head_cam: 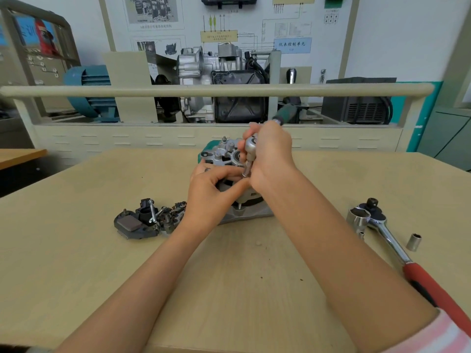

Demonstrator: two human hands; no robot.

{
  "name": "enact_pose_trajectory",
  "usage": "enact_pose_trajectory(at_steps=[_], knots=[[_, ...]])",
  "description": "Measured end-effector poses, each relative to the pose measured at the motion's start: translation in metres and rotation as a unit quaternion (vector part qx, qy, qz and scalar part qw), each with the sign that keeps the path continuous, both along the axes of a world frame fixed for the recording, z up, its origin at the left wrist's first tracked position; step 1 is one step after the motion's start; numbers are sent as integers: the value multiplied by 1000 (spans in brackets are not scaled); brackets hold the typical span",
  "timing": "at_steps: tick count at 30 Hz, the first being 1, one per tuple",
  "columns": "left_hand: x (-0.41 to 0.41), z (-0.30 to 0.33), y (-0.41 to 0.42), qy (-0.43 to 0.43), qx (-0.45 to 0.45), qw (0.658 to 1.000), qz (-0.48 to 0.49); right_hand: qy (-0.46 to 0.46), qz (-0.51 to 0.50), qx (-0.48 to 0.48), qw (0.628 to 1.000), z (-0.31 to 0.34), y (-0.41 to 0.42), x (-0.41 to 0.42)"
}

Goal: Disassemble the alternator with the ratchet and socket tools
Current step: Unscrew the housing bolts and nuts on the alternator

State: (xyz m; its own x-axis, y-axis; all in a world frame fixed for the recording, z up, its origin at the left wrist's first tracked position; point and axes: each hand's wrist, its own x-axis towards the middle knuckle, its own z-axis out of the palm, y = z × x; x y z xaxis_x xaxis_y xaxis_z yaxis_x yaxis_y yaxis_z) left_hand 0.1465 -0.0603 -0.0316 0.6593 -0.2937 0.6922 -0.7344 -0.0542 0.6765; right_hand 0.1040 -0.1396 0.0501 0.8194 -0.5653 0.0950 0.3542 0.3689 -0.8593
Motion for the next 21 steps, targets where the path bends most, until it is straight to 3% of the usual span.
enact_pose_trajectory(at_steps=[4,9,12,15,18,21], knots=[[2,-1,2,-7,19,1000,13,72,105,-194,973,4,-14,4],[0,2,5,17,27,999,-5,109,268,-468,835,19,-16,4],[1,3,6,16,25,999,-17,105,330,-500,794,25,-17,3],[4,3,6,23,15,999,-40,83,355,-446,817,23,-18,3],[4,2,5,14,-7,998,-57,40,347,-346,871,15,-19,2],[5,1,3,7,-21,999,-43,-2,257,-234,938,4,-14,1]])
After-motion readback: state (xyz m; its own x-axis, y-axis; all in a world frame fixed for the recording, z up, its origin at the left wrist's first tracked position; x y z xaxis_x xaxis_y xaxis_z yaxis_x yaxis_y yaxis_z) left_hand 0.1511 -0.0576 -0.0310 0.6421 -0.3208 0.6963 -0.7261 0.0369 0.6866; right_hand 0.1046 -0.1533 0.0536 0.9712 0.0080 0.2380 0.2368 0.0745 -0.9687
